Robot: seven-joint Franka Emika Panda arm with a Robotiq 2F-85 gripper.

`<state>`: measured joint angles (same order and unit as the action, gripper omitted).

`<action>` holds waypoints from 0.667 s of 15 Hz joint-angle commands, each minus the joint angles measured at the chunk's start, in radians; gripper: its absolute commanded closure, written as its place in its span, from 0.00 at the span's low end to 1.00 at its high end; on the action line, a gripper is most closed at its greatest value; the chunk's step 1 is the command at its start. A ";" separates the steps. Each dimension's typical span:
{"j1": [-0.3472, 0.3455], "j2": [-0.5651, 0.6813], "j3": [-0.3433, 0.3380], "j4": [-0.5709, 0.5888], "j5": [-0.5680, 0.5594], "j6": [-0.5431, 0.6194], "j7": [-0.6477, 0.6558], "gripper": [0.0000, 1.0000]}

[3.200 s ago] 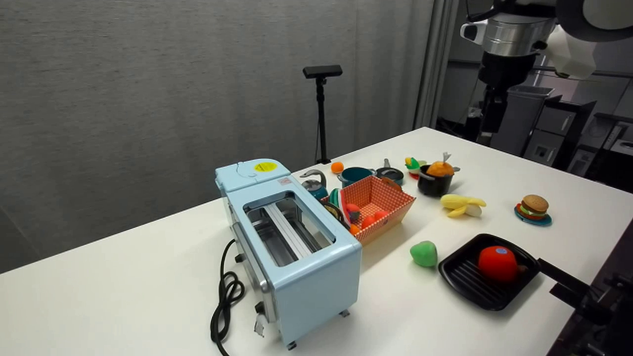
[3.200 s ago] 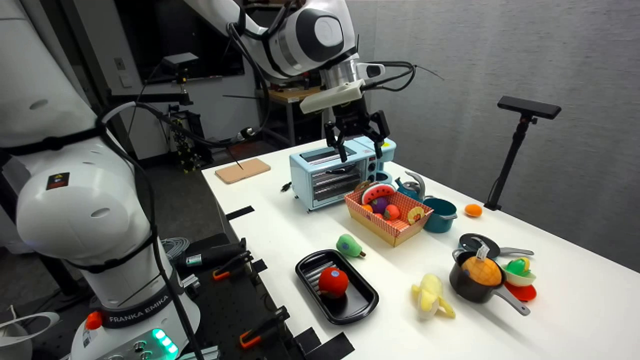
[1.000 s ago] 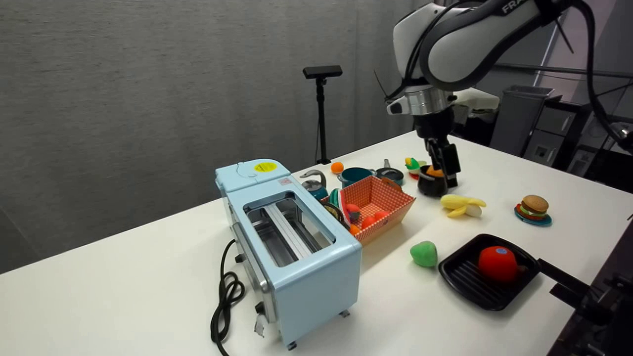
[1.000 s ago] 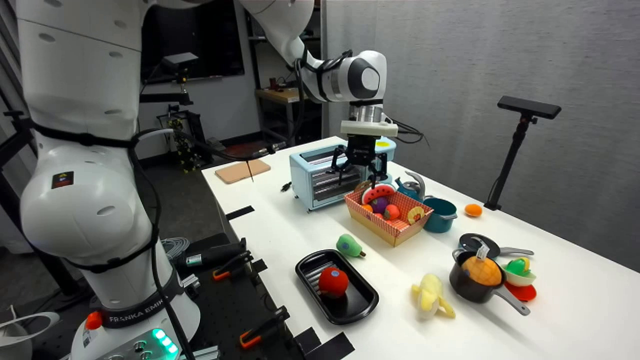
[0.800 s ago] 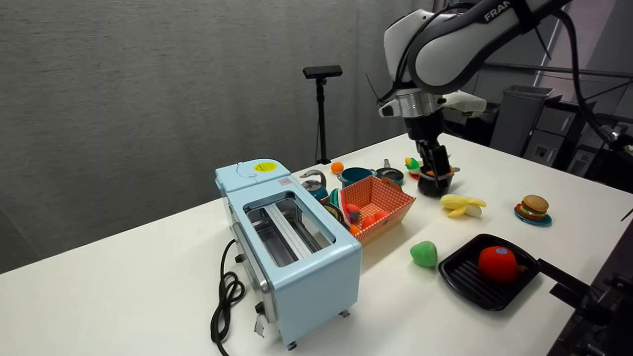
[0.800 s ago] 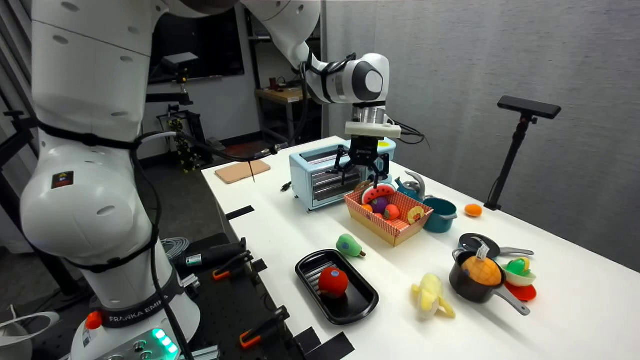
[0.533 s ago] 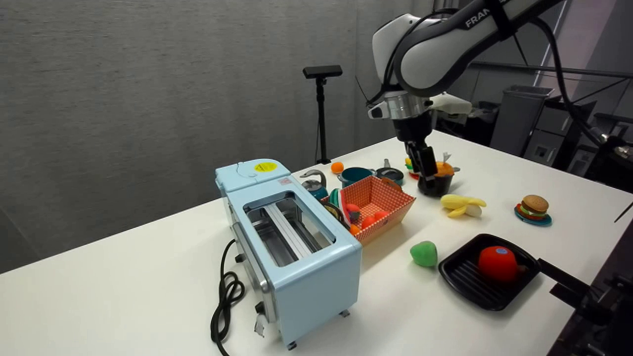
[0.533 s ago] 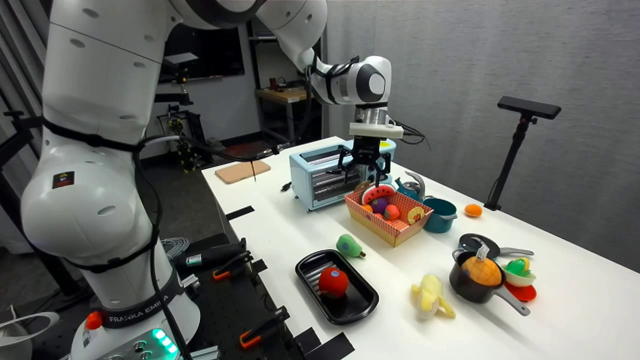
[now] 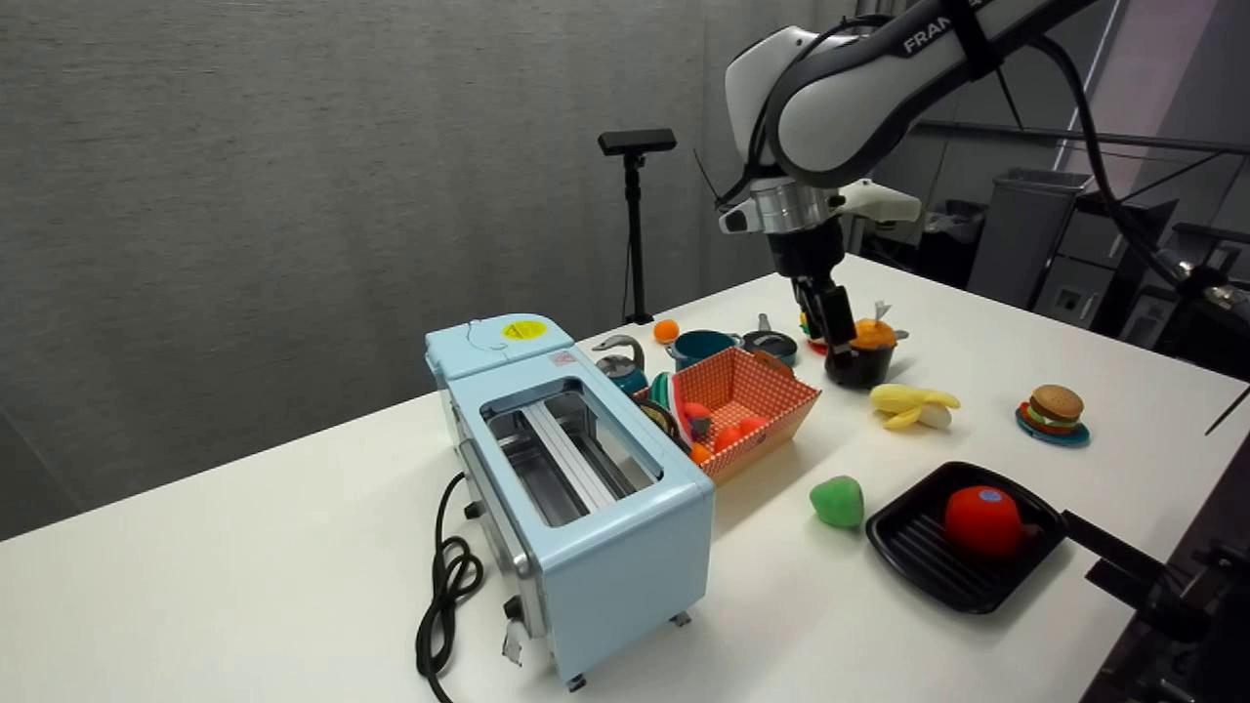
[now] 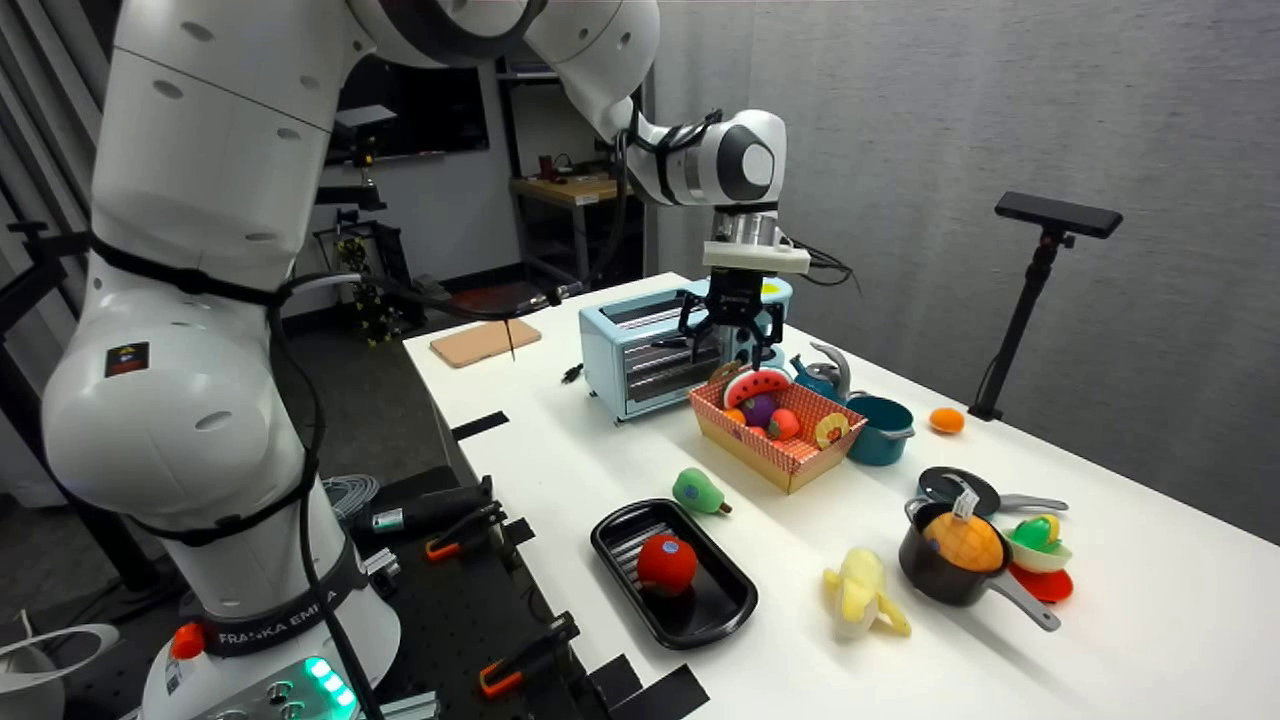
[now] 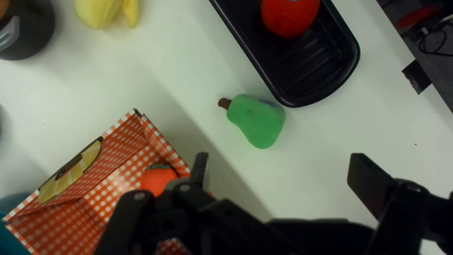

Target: Get the toy squishy watermelon and put it in the green pot

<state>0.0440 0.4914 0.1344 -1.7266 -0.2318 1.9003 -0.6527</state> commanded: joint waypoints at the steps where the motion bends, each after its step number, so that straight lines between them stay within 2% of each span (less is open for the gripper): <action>1: 0.003 0.001 -0.003 0.003 0.002 -0.003 -0.001 0.00; 5: 0.009 0.027 -0.009 0.035 -0.022 0.039 0.006 0.00; 10: 0.023 0.122 -0.014 0.193 -0.055 0.009 -0.012 0.00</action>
<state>0.0455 0.5345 0.1337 -1.6618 -0.2626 1.9398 -0.6526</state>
